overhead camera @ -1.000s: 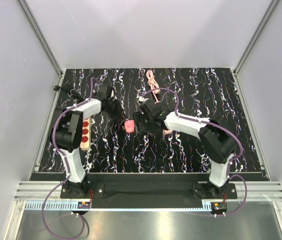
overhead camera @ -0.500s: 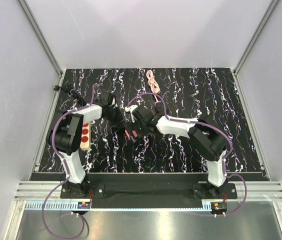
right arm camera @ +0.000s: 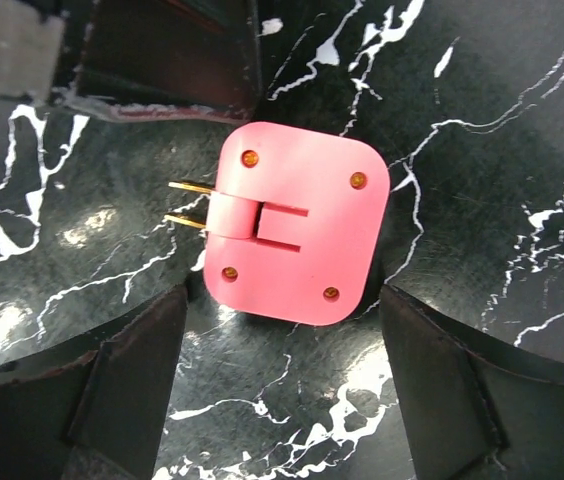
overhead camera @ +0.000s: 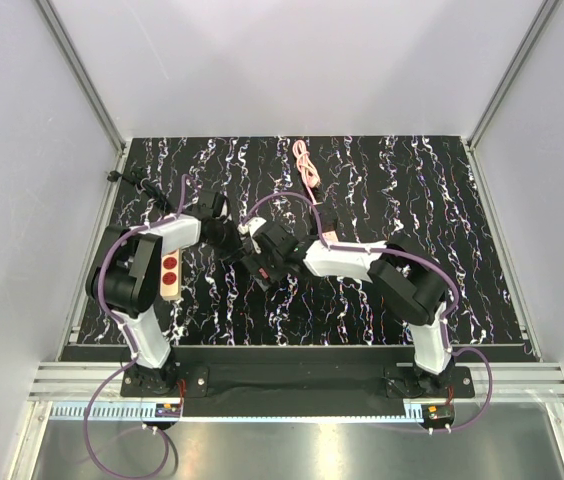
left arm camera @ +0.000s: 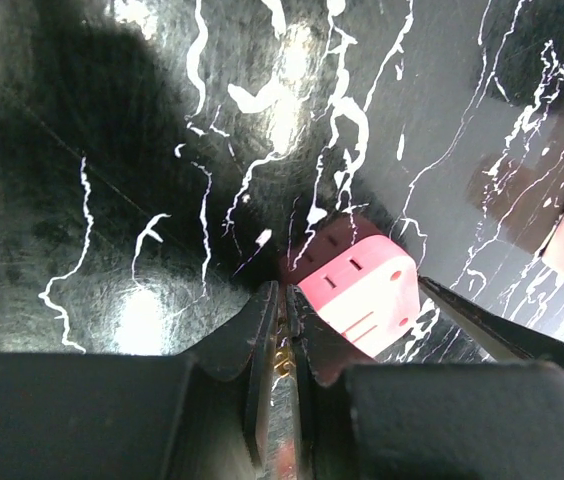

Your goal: Insert the plug

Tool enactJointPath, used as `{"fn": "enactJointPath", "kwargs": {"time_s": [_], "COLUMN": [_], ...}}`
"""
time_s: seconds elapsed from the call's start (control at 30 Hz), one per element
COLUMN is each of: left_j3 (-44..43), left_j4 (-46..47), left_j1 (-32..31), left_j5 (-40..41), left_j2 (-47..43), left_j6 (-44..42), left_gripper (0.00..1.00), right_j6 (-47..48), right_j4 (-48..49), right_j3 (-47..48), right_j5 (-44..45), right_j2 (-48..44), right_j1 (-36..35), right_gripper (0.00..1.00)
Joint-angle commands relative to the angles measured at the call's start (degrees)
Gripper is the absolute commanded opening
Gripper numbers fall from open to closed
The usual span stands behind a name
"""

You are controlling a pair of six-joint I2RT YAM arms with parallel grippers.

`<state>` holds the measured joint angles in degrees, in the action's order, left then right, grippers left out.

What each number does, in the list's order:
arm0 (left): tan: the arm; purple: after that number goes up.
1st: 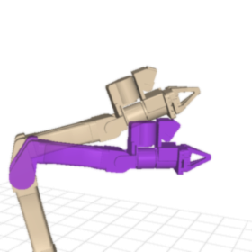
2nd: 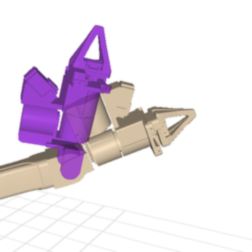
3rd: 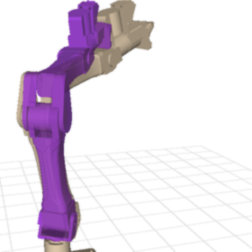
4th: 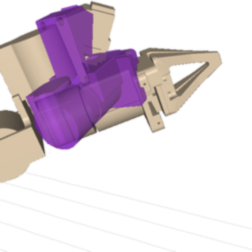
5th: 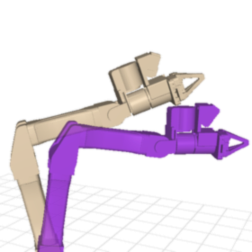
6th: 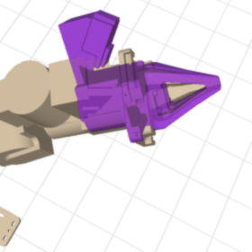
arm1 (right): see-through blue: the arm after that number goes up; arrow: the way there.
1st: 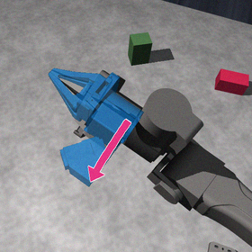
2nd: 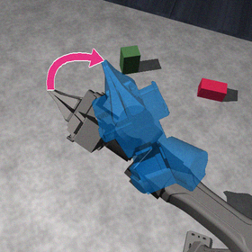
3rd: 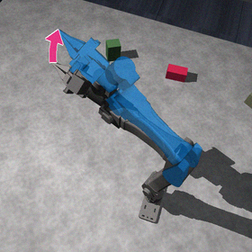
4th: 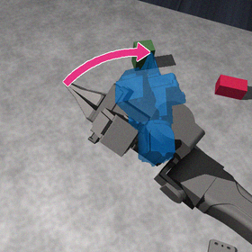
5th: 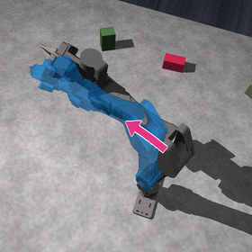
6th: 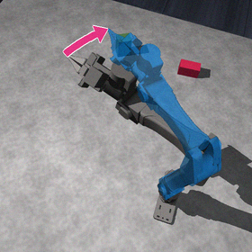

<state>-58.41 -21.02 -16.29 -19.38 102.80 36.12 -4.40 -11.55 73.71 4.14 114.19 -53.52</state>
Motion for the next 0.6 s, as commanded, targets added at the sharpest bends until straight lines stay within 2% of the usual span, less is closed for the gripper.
{"fn": "enactJointPath", "kwargs": {"time_s": [0.0, 0.27, 0.57], "left_j3": [1.20, 1.81, 2.60], "left_j4": [-1.05, -1.31, -1.40], "left_j1": [-0.23, -0.23, -0.23], "left_j5": [2.50, 1.97, 0.83], "left_j2": [-1.73, -4.72, -4.81], "left_j6": [0.09, 2.11, 3.08], "left_gripper": [0.14, 0.14, 0.13], "right_j6": [1.59, 4.14, 4.05], "right_j4": [-0.14, 2.67, 3.99], "right_j3": [0.20, -0.85, -1.29], "right_j5": [4.03, 6.14, 9.12], "right_j2": [1.74, 2.96, 3.58], "right_j1": [-0.71, -1.24, -2.12], "right_gripper": [0.82, 0.71, 0.70]}}
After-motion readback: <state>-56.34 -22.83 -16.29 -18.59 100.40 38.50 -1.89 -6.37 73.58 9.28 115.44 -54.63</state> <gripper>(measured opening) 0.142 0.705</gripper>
